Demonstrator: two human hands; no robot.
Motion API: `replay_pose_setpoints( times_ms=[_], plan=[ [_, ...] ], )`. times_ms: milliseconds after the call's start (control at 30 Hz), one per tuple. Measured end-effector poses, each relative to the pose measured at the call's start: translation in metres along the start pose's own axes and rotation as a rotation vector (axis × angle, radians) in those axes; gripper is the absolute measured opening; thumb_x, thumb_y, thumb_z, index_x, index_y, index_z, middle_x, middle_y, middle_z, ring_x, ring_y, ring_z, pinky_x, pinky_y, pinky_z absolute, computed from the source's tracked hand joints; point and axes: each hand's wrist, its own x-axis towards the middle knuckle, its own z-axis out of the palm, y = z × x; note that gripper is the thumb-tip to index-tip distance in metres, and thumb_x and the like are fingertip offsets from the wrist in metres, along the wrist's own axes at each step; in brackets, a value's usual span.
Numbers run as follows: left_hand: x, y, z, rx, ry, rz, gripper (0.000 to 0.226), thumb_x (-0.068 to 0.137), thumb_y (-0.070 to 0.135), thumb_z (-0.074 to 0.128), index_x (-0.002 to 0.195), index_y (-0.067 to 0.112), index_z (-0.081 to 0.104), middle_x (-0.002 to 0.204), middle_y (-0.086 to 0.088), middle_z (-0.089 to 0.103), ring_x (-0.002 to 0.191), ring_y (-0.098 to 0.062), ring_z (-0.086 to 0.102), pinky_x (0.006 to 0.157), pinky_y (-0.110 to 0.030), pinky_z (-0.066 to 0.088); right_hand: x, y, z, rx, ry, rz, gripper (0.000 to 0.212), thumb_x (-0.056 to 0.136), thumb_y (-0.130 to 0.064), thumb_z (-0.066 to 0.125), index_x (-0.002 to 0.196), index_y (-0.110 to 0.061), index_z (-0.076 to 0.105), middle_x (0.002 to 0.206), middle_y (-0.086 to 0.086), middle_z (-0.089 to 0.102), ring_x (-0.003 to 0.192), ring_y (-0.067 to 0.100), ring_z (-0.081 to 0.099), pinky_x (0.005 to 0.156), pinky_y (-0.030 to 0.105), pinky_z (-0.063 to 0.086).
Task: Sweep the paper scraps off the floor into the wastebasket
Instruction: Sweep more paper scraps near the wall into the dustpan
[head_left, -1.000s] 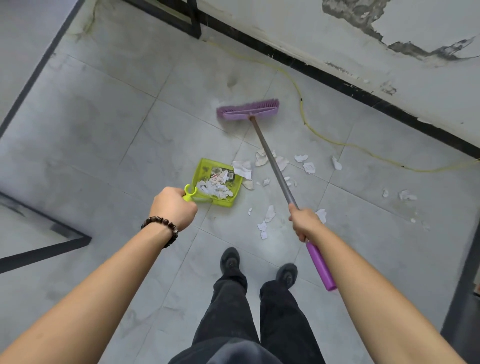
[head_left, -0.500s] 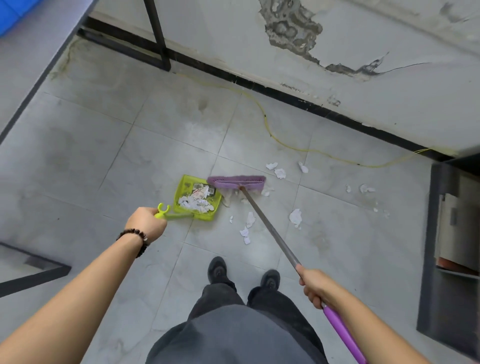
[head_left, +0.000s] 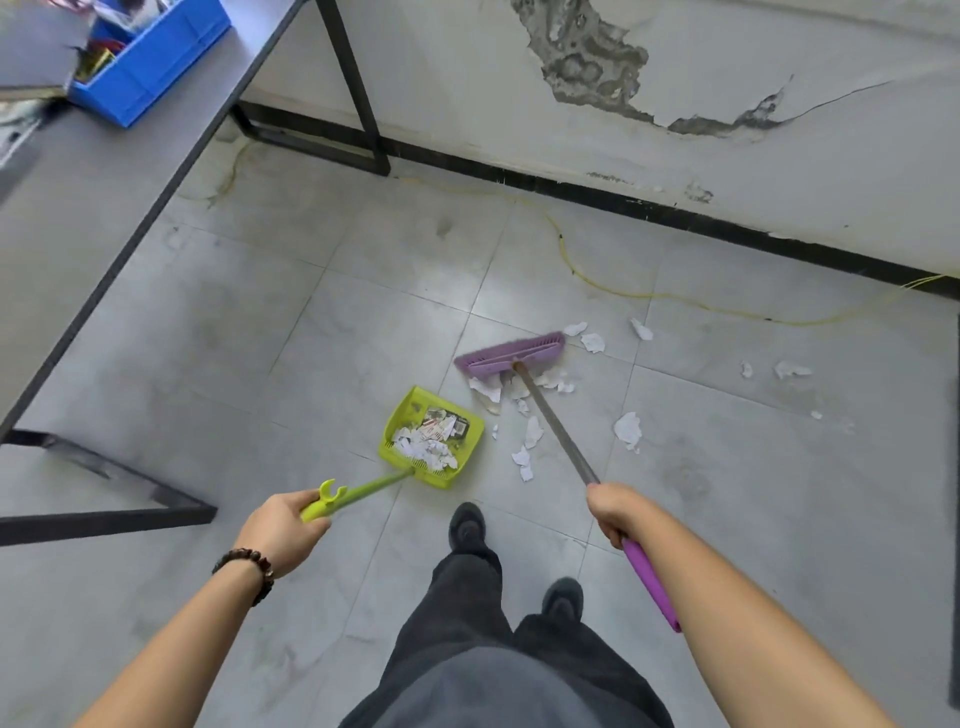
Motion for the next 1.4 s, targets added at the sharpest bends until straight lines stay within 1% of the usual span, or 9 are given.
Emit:
replay_pose_setpoints(
  times_ms=[67, 133, 267, 367, 567, 800, 1067, 1267, 1400],
  plan=[
    [-0.015, 0.000, 0.014, 0.039, 0.004, 0.014, 0.037, 0.085, 0.022, 0.067, 0.121, 0.030, 0.068, 0.059, 0.002, 0.058, 0.048, -0.015, 0.050, 0.048, -0.023, 0.037, 0.000, 0.048, 0.002, -0.143, 0.014, 0.029, 0.037, 0.099, -0.019, 0.021, 0.074, -0.002, 0.044, 0.045, 0.016, 0.051, 0.037, 0.023, 0.047, 0.042, 0.022, 0.038],
    [-0.028, 0.000, 0.026, 0.088, -0.012, 0.032, 0.037, 0.085, 0.024, 0.067, 0.121, 0.030, 0.068, 0.063, 0.001, 0.061, 0.051, -0.016, 0.052, 0.050, -0.024, 0.038, -0.006, 0.091, 0.002, -0.160, 0.048, 0.040, 0.037, 0.098, -0.025, 0.022, 0.089, -0.001, 0.049, 0.052, 0.015, 0.053, 0.034, 0.023, 0.046, 0.040, 0.019, 0.036],
    [-0.047, 0.002, 0.040, 0.194, -0.056, 0.069, 0.035, 0.087, 0.028, 0.065, 0.122, 0.033, 0.067, 0.074, 0.002, 0.066, 0.064, -0.018, 0.059, 0.056, -0.025, 0.041, -0.027, 0.146, -0.001, 0.015, 0.034, -0.019, 0.031, 0.100, -0.025, 0.031, 0.084, -0.005, 0.048, 0.056, 0.013, 0.047, 0.028, 0.018, 0.039, 0.040, 0.017, 0.031],
    [-0.045, 0.003, 0.042, 0.224, -0.096, 0.096, 0.036, 0.087, 0.028, 0.065, 0.123, 0.033, 0.066, 0.079, 0.003, 0.067, 0.072, -0.019, 0.061, 0.061, -0.025, 0.040, -0.048, 0.165, 0.015, 0.217, 0.041, -0.033, 0.028, 0.101, -0.026, 0.031, 0.098, -0.010, 0.053, 0.060, 0.011, 0.044, 0.034, 0.016, 0.036, 0.040, 0.017, 0.028],
    [-0.031, -0.006, 0.037, 0.156, -0.167, 0.117, 0.022, 0.085, 0.024, 0.064, 0.107, 0.026, 0.070, 0.061, 0.003, 0.058, 0.051, -0.015, 0.052, 0.048, -0.022, 0.037, -0.063, 0.115, 0.038, 0.421, 0.111, -0.049, 0.026, 0.098, -0.017, 0.028, 0.084, -0.015, 0.050, 0.061, 0.010, 0.044, 0.042, 0.018, 0.037, 0.038, 0.020, 0.030],
    [-0.032, -0.022, 0.055, 0.165, -0.186, 0.199, 0.014, 0.085, 0.018, 0.055, 0.082, 0.025, 0.066, 0.062, 0.001, 0.059, 0.066, -0.025, 0.059, 0.049, -0.024, 0.038, -0.057, 0.027, 0.083, 0.574, 0.084, 0.097, 0.022, 0.085, -0.005, 0.028, 0.076, -0.004, 0.048, 0.049, 0.007, 0.042, 0.036, 0.013, 0.034, 0.036, 0.017, 0.030],
    [-0.023, -0.005, 0.061, 0.154, -0.223, 0.196, 0.023, 0.082, 0.009, 0.050, 0.097, 0.010, 0.068, 0.078, -0.007, 0.063, 0.072, -0.028, 0.058, 0.061, -0.028, 0.046, -0.145, 0.069, 0.191, 0.621, -0.152, 0.259, 0.026, 0.098, -0.027, 0.038, 0.078, -0.011, 0.043, 0.045, -0.002, 0.036, 0.030, 0.007, 0.027, 0.030, 0.015, 0.025],
    [-0.021, -0.002, 0.046, 0.185, -0.247, 0.217, 0.017, 0.088, 0.013, 0.050, 0.097, 0.006, 0.063, 0.094, -0.014, 0.065, 0.080, -0.031, 0.057, 0.067, -0.030, 0.047, -0.191, 0.095, 0.160, 0.932, -0.324, 0.288, 0.024, 0.097, -0.038, 0.057, 0.085, -0.021, 0.044, 0.047, -0.007, 0.026, 0.029, 0.002, 0.024, 0.025, 0.011, 0.021],
    [-0.023, -0.006, 0.048, 0.184, -0.256, 0.215, 0.010, 0.085, 0.008, 0.050, 0.087, 0.006, 0.060, 0.083, -0.012, 0.062, 0.074, -0.030, 0.055, 0.061, -0.029, 0.042, -0.204, 0.092, 0.144, 1.129, -0.303, 0.233, 0.020, 0.097, -0.029, 0.058, 0.084, -0.022, 0.046, 0.046, -0.007, 0.027, 0.026, 0.002, 0.027, 0.024, 0.010, 0.022]
  ],
)
